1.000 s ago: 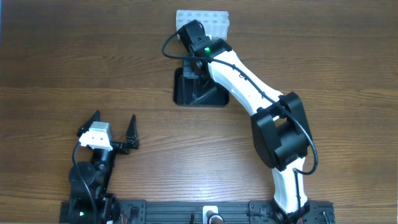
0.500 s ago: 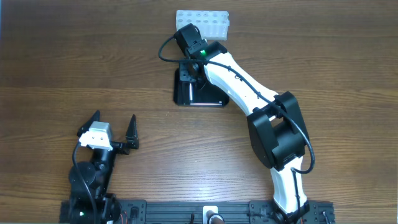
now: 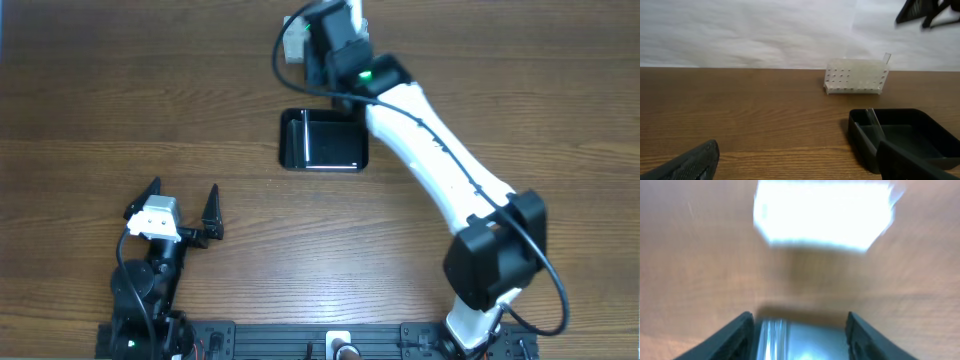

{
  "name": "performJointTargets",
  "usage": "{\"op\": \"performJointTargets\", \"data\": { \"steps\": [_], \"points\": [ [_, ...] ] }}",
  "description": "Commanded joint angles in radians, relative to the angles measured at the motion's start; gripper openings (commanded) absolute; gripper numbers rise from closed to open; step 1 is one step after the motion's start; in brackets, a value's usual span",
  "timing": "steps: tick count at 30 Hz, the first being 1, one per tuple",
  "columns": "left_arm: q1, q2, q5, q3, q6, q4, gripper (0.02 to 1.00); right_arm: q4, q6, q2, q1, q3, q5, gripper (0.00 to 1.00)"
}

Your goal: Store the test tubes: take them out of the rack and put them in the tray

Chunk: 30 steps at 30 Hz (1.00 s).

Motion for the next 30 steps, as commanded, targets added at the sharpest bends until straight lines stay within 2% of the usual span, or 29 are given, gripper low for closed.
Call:
{"op": "performJointTargets", "data": {
  "steps": [1, 4, 12, 23, 30],
  "points": [
    [0.005, -0.007, -0.001, -0.004, 0.011, -0.004, 1.000, 0.119, -0.172, 0.045, -0.076, 0.000, 0.074, 0.687],
    [0.005, -0.007, -0.001, -0.004, 0.011, -0.004, 1.000, 0.208, -0.203, 0.105, -0.106, 0.000, 0.074, 0.737],
    [0.005, -0.007, -0.001, -0.004, 0.011, -0.004, 1.000, 0.353, -0.201, 0.246, -0.138, 0.000, 0.065, 0.735],
    [0.005, -0.007, -0.001, -0.004, 0.011, -0.004, 1.000, 0.396, -0.193, 0.305, -0.153, 0.000, 0.031, 0.612],
    [0.005, -0.007, -0.001, -0.004, 0.011, -0.004, 1.000, 0.404, -0.174, 0.326, -0.159, 0.000, 0.024, 0.584]
  ]
}}
